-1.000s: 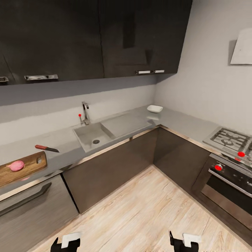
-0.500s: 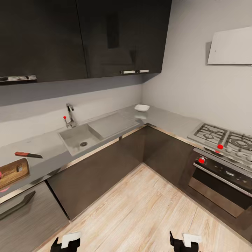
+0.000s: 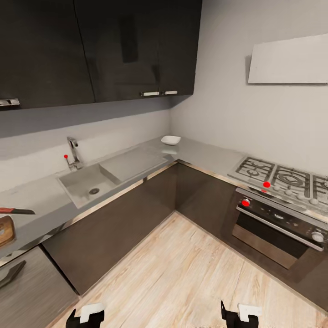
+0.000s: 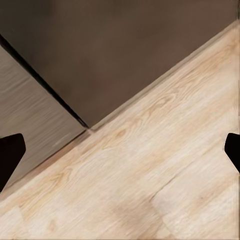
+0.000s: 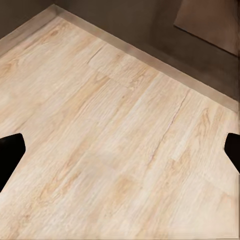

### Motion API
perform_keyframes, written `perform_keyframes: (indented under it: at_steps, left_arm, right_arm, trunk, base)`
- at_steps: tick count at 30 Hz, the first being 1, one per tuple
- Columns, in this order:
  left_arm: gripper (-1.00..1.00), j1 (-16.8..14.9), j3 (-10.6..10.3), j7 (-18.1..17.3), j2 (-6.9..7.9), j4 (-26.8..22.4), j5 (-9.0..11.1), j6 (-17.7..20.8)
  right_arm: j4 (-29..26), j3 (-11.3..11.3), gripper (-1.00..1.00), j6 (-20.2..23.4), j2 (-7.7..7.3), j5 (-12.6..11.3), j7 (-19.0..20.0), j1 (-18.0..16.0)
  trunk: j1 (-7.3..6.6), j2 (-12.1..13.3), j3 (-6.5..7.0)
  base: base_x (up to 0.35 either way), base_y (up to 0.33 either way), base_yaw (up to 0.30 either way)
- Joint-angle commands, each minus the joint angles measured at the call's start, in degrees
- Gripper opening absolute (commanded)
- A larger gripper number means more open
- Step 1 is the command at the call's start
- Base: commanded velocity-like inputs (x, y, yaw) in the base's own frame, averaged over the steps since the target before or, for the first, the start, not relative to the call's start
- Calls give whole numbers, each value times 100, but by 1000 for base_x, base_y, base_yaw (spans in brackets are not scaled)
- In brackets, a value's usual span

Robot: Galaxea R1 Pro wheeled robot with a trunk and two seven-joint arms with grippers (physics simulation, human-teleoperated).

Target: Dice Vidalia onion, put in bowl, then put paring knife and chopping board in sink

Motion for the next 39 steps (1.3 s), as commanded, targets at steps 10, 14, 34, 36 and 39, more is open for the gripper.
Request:
perform_keyframes:
  at_steps: [10,14,34,36,39]
  left_arm:
    - [100,-10,-42,26,-34,22,14,-26]
    - [100,-10,-42,30,-36,26,14,-22]
    - [100,-10,-42,28,-36,26,14,-21]
    - [100,-10,-42,28,-36,28,14,-21]
    - [100,-10,-42,30,-36,26,14,-21]
  right_arm:
    - [8,-21,100,-11,2,33,-13,-7]
    - [10,-21,100,-12,2,34,-13,-7]
    - [8,-21,100,-13,2,31,-13,-7]
    - [10,-21,100,-11,4,33,-13,-7]
    - [10,-21,100,-10,9,34,-13,-7]
  trunk:
    - [4,-12,-12]
    - [4,-12,-12]
    - [4,-12,-12]
    - [4,-12,-12]
    - [4,-12,-12]
  base:
    - [0,0,-169]
    - [0,0,-93]
    - [0,0,-52]
    - [0,0,-16]
    - [0,0,-6]
